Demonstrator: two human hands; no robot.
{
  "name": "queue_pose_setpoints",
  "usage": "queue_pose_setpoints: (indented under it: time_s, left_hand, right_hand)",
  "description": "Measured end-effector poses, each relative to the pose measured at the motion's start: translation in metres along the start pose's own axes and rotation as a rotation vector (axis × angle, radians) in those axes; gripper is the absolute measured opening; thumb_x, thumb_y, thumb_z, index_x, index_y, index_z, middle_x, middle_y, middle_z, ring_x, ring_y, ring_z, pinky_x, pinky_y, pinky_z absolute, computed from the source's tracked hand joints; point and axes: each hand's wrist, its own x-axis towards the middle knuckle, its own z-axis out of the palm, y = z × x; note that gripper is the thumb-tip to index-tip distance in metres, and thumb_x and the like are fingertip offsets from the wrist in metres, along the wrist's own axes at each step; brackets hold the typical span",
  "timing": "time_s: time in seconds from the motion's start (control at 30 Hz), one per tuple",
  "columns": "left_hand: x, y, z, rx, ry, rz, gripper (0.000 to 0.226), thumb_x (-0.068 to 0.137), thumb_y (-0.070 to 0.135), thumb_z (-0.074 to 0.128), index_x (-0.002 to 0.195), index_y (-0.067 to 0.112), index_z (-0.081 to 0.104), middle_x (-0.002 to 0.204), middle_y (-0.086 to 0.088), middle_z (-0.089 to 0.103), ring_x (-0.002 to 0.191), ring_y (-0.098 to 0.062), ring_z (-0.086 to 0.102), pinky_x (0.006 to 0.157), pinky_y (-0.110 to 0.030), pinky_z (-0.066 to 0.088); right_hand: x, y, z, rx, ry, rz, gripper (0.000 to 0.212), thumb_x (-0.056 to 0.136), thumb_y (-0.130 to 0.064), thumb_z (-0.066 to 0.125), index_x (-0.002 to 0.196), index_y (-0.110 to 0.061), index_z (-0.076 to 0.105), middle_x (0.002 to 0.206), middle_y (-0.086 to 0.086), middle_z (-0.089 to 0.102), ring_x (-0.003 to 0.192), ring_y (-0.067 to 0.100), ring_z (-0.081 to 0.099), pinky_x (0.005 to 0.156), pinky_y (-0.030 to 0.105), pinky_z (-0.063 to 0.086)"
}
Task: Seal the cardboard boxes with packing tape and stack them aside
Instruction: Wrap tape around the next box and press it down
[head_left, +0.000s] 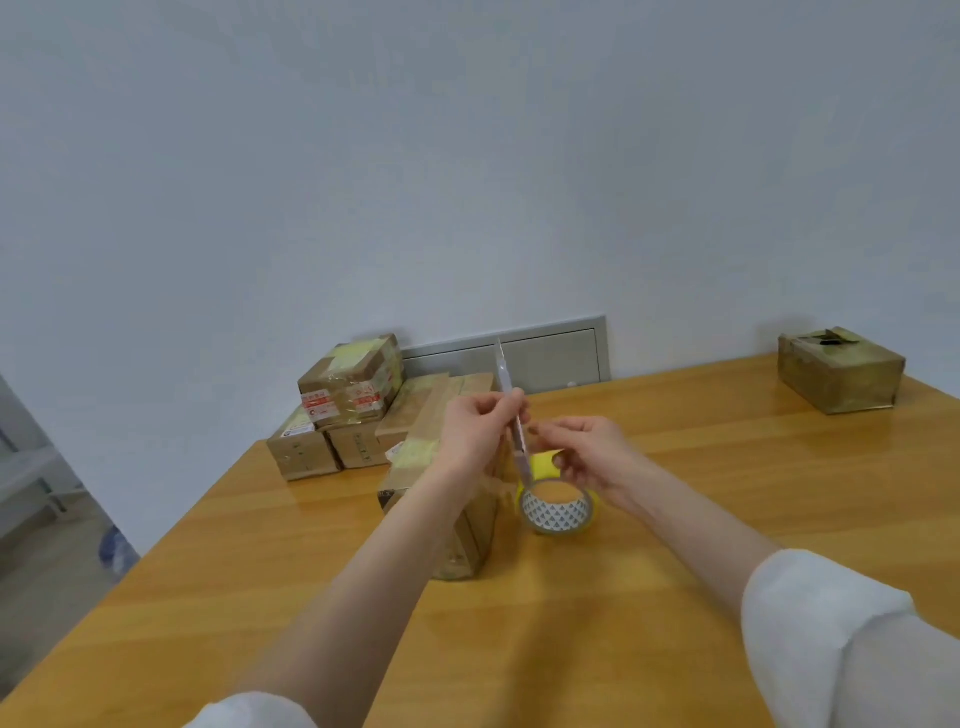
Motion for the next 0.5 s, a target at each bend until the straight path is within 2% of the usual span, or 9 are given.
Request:
queue_pose_setpoints:
  time_s: [0.03, 0.1, 0.13, 0.2, 0.3, 0.37, 0.43, 0.5]
  left_hand:
    - [0.0, 0.002, -0.009, 0.118, 0.074, 0.069, 0.024, 0.094, 0.025, 0.06, 0.075, 0.014, 0.07, 0.073, -0.005, 0.068, 0.067, -0.019, 0.06, 0.071, -0.036, 0.051]
    - [-0.001, 0.003, -0.027, 0.343, 0.173, 0.173, 0.025, 0.094, 0.029, 0.058, 0.073, 0.021, 0.07, 0.067, 0.004, 0.067, 0.056, -0.01, 0.056, 0.064, -0.031, 0.049]
    - [-0.002, 0.001, -0.034, 0.432, 0.19, 0.196, 0.026, 0.094, 0.031, 0.056, 0.074, 0.023, 0.07, 0.065, 0.007, 0.066, 0.052, -0.006, 0.054, 0.059, -0.028, 0.046]
    - [-0.008, -0.008, -0.04, 0.584, 0.18, 0.199, 0.03, 0.096, 0.034, 0.052, 0.079, 0.02, 0.071, 0.062, 0.009, 0.062, 0.051, -0.006, 0.053, 0.057, -0.027, 0.044]
    - [-0.013, -0.026, -0.037, 0.718, 0.139, 0.154, 0.03, 0.099, 0.033, 0.047, 0.083, 0.018, 0.067, 0.073, 0.007, 0.062, 0.067, -0.011, 0.058, 0.06, -0.029, 0.044]
    - [-0.012, -0.036, -0.037, 0.741, 0.117, 0.13, 0.03, 0.1, 0.031, 0.045, 0.085, 0.015, 0.066, 0.07, 0.006, 0.058, 0.065, -0.012, 0.055, 0.054, -0.026, 0.038]
    - [-0.01, -0.042, -0.037, 0.765, 0.107, 0.13, 0.03, 0.1, 0.03, 0.046, 0.084, 0.014, 0.065, 0.069, 0.004, 0.056, 0.062, -0.013, 0.053, 0.052, -0.025, 0.034]
    - [-0.008, -0.045, -0.037, 0.776, 0.105, 0.127, 0.03, 0.1, 0.03, 0.046, 0.083, 0.013, 0.065, 0.076, 0.0, 0.057, 0.064, -0.015, 0.053, 0.057, -0.026, 0.035]
  right_hand:
    - [0.003, 0.0, -0.001, -0.179, 0.135, -0.095, 0.007, 0.09, -0.015, 0.064, 0.087, -0.012, 0.07, 0.074, 0.002, 0.067, 0.057, 0.012, 0.051, 0.046, 0.017, 0.041]
    - [0.011, -0.001, -0.007, -0.608, 0.343, -0.246, 0.008, 0.089, -0.028, 0.064, 0.087, -0.021, 0.067, 0.083, -0.004, 0.068, 0.076, 0.016, 0.061, 0.065, 0.024, 0.049]
    - [0.015, 0.0, -0.009, -0.825, 0.362, -0.265, 0.014, 0.088, -0.038, 0.063, 0.095, -0.026, 0.066, 0.093, -0.007, 0.068, 0.088, 0.016, 0.062, 0.075, 0.028, 0.049]
    - [0.023, 0.003, -0.008, -1.163, 0.261, -0.218, 0.039, 0.088, -0.056, 0.055, 0.117, -0.031, 0.061, 0.113, -0.009, 0.065, 0.107, 0.017, 0.059, 0.083, 0.032, 0.047]
    - [0.038, 0.01, 0.008, -1.382, 0.114, -0.156, 0.058, 0.085, -0.071, 0.043, 0.128, -0.033, 0.055, 0.127, -0.004, 0.061, 0.116, 0.022, 0.056, 0.081, 0.033, 0.045]
    - [0.046, 0.013, 0.017, -1.512, 0.082, -0.118, 0.063, 0.081, -0.077, 0.042, 0.125, -0.033, 0.057, 0.125, -0.001, 0.062, 0.113, 0.024, 0.058, 0.079, 0.033, 0.046]
    - [0.05, 0.012, 0.023, -1.607, 0.03, -0.049, 0.067, 0.074, -0.079, 0.049, 0.121, -0.031, 0.061, 0.117, -0.001, 0.065, 0.105, 0.023, 0.06, 0.076, 0.031, 0.049]
    - [0.049, 0.006, 0.025, -1.557, -0.022, 0.013, 0.061, 0.067, -0.072, 0.06, 0.113, -0.032, 0.065, 0.108, -0.003, 0.067, 0.094, 0.021, 0.062, 0.071, 0.029, 0.048]
